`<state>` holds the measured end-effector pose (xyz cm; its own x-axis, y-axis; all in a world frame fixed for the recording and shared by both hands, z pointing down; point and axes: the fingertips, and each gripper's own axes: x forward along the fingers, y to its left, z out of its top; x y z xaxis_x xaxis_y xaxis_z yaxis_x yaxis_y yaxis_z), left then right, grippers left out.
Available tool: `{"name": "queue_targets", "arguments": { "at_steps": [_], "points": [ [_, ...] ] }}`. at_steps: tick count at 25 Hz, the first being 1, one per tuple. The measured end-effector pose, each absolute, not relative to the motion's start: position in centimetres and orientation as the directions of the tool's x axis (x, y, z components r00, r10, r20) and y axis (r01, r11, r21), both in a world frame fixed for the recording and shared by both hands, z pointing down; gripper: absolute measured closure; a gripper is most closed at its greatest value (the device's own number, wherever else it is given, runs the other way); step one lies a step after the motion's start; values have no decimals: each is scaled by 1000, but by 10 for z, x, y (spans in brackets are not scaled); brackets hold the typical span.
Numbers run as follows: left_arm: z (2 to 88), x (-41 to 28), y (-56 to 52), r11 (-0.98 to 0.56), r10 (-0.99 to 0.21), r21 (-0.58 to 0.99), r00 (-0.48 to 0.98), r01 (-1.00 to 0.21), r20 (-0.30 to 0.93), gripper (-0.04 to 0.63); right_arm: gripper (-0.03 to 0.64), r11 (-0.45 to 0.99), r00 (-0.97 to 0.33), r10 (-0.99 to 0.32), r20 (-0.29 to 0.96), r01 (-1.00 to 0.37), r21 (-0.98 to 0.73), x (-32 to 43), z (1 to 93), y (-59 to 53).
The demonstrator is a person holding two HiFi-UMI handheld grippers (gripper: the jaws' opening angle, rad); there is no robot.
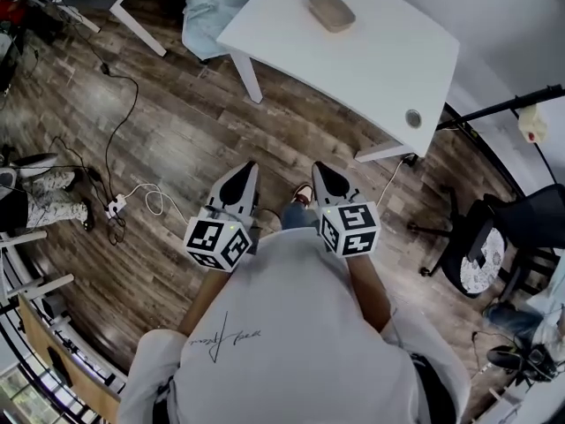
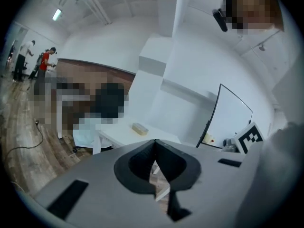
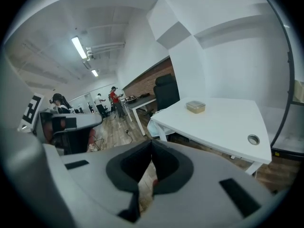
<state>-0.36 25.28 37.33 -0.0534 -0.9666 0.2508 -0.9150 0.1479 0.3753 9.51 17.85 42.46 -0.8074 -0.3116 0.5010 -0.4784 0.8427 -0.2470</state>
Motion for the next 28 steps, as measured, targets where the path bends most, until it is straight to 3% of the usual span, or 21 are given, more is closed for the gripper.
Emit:
{"name": "queue_targets", "arguments": {
  "at_steps": [10,28],
  "points": [
    [380,-14,173,114,-965,378,-13,-919,261,588,606,821,-774,-342,533,-522,-231,89,440,103],
    [384,-42,109,51,-964,392,57,-919,259,588,606,793,-764,-370,529,-557,-249,64,441,62]
  ]
}}
